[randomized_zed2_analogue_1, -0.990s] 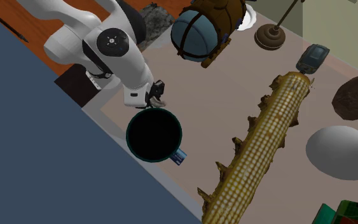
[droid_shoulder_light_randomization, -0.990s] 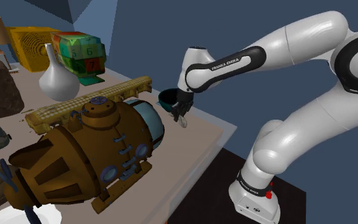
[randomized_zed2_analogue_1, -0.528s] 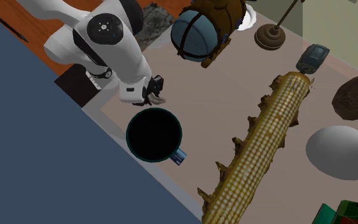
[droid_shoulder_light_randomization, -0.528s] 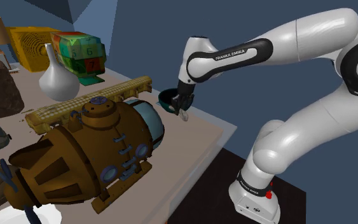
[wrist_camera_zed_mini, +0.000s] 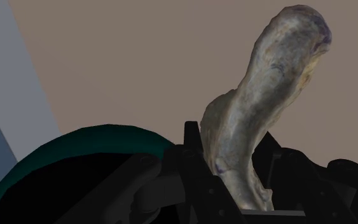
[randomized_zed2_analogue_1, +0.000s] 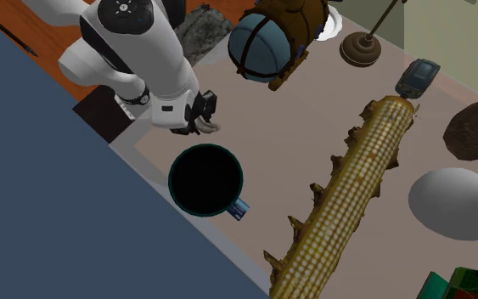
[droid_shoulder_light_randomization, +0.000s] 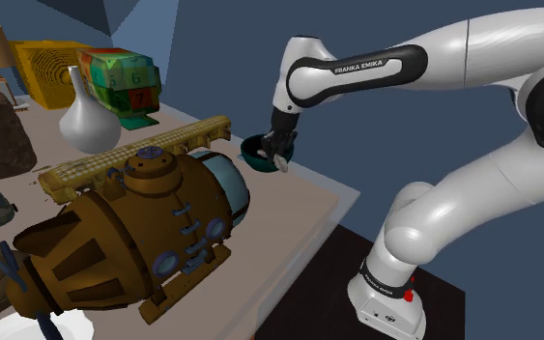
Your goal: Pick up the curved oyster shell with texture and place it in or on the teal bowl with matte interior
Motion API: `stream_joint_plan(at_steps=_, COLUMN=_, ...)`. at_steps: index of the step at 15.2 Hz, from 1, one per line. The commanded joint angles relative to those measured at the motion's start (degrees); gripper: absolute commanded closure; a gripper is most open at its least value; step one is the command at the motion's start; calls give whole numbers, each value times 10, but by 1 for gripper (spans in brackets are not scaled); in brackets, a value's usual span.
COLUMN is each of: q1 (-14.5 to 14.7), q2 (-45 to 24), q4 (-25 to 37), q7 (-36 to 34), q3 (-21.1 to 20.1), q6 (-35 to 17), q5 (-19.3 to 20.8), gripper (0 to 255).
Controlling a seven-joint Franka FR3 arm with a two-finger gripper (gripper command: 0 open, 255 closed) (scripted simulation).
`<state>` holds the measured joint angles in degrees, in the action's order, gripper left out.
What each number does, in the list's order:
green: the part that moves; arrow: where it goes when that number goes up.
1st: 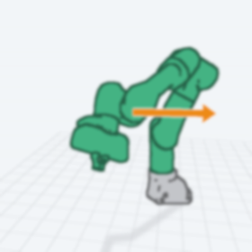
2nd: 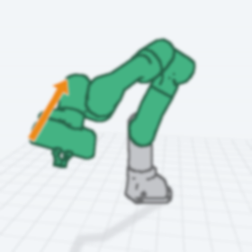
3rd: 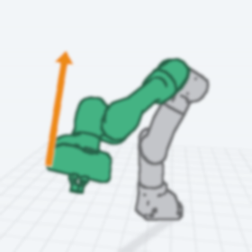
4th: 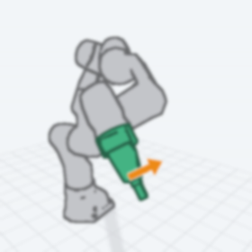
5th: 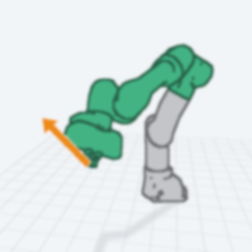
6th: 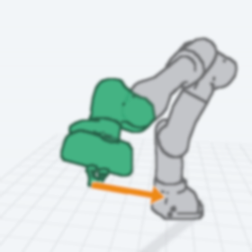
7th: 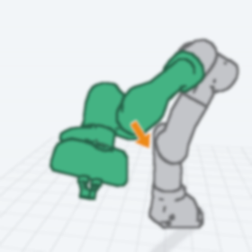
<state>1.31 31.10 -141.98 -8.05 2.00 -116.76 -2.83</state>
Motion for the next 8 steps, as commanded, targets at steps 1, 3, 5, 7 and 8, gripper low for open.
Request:
stream_joint_plan(at_steps=1, q1=0, q2=2, q4=15, q7=0, q3=0, q6=17, q5=1, gripper=255)
stream_joint_plan(at_steps=3, q1=0, q2=4, q4=29, q7=-1, q3=0, q6=33, q5=1, gripper=255)
stream_joint_plan(at_steps=5, q1=0, q2=6, q4=43, q7=-2, q3=0, q6=49, q5=1, gripper=255)
stream_joint_plan(at_steps=7, q1=0, q2=7, q4=58, q7=-3, q3=0, q6=65, q5=2, gripper=255)
stream_joint_plan(at_steps=8, q1=0, q2=7, q4=65, q7=-4, q3=0, q6=73, q5=2, gripper=255)
